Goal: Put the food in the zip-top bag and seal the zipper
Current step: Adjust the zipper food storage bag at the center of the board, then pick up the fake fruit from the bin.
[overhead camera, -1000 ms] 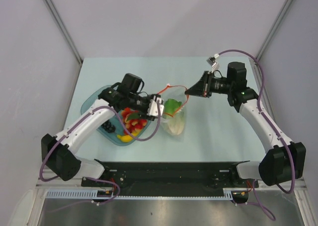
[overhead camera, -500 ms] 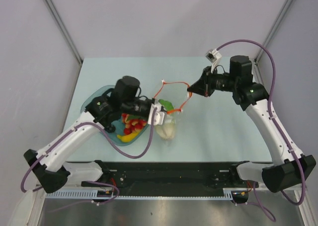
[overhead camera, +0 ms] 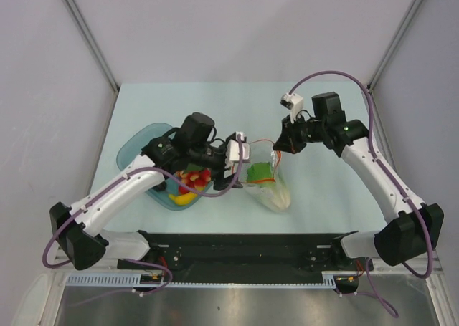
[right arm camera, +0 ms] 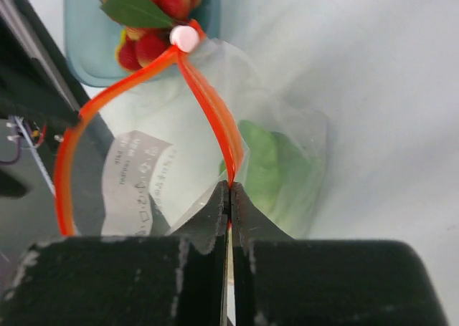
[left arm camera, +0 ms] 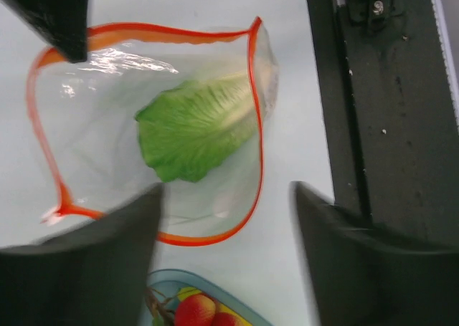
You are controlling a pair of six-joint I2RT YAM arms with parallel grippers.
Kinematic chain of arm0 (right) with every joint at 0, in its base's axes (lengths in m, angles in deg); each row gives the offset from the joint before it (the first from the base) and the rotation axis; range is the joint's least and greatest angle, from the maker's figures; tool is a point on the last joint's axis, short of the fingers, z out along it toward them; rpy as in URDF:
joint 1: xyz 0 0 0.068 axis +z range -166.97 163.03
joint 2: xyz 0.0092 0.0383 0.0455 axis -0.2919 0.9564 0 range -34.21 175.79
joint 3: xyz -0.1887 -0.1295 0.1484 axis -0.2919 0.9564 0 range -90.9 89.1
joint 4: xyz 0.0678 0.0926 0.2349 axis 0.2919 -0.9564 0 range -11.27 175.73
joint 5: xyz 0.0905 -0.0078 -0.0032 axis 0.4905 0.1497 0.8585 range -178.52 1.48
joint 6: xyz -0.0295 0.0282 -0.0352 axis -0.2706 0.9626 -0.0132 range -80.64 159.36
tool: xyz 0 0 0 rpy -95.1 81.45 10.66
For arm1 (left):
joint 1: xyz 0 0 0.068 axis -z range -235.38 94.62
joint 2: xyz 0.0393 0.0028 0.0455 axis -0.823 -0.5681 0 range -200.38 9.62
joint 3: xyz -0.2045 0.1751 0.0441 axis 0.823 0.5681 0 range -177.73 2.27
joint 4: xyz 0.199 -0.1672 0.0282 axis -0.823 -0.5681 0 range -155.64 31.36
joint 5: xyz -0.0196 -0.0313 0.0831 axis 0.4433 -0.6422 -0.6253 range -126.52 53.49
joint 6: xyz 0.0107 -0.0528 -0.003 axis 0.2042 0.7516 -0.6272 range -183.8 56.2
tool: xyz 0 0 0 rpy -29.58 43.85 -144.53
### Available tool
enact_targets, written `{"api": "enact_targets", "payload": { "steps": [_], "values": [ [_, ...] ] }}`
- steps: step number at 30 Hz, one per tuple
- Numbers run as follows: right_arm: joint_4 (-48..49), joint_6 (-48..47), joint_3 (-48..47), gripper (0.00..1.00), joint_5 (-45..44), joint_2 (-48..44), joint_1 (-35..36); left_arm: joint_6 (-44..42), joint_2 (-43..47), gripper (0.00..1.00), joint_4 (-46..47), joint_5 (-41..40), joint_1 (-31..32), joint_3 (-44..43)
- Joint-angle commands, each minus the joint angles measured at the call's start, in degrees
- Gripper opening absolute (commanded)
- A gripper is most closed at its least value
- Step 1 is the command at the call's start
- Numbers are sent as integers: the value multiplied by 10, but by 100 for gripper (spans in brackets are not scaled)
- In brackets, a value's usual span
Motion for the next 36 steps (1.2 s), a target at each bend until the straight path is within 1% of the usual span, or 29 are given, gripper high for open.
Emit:
{"api": "enact_targets", "payload": {
  "steps": [1, 2, 3, 4, 5, 6, 7, 8, 9, 11, 12, 15, 19, 23, 25, 26, 27, 28, 29, 30, 33, 36],
  "values": [
    [-13, -60, -3, 0, -31, 2, -4, 150, 60, 95, 78, 41, -83, 11],
    [-14, -60, -3, 0, -30, 0, -7, 174, 65, 97, 91, 45, -128, 21],
    [-18, -60, -3, 0, -29, -5, -9, 176, 70, 98, 90, 37, -144, 25],
    [-22, -58, -2, 0, -29, -8, -9, 155, 71, 98, 73, 23, -156, 30],
    [-26, -57, 0, 0, -28, -10, -10, 137, 66, 96, 63, 8, -169, 37],
    [-29, -58, 0, 0, -27, -16, -12, 124, 61, 93, 55, -25, -174, 44],
    [-37, -58, 0, 0, -27, -17, -12, 105, 56, 91, 48, -29, -183, 65],
    [-40, -58, 0, 0, -26, -19, -13, 105, 40, 89, 52, -33, -206, 76],
    [-42, -57, -1, 0, -26, -24, -15, 110, 29, 86, 61, -57, -215, 85],
    [-45, -53, -3, 0, -20, -28, -16, 120, -8, 80, 65, -81, -231, 82],
    [-47, -52, -7, 0, -18, -29, -16, 122, -48, 79, 61, -95, -231, 74],
    [-55, -51, -16, 0, -18, -34, -16, 130, -106, 78, 59, -111, -231, 49],
    [-72, -57, -17, 0, -19, -41, -26, 115, -149, 75, 66, -101, -229, 43],
    [-105, -78, -39, 0, -12, -33, -34, 92, -200, 72, 38, -110, -223, 22],
    [-109, -79, -43, 0, -10, -26, -36, 71, -226, 55, 21, -125, -221, 10],
    [-109, -73, -43, 0, -6, -24, -35, 59, -234, 46, -3, -126, -221, 1],
    [-110, -71, -40, 0, 2, -23, -36, 56, -241, 30, -14, -129, -222, -14],
    [-107, -69, -35, 0, 4, -25, -35, 55, -240, 25, -22, -126, -223, -18],
    [-100, -66, -31, 0, 5, -28, -36, 53, -236, 21, -39, -118, -225, -22],
    [-99, -65, -25, 0, 5, -29, -36, 51, -225, 14, -48, -109, -226, -28],
    [-99, -67, -17, 0, 7, -32, -37, 45, -199, 0, -75, -88, -226, -42],
    [-96, -62, -14, 0, 17, -35, -37, 47, -164, 0, -103, -63, -233, -71]
  ]
}}
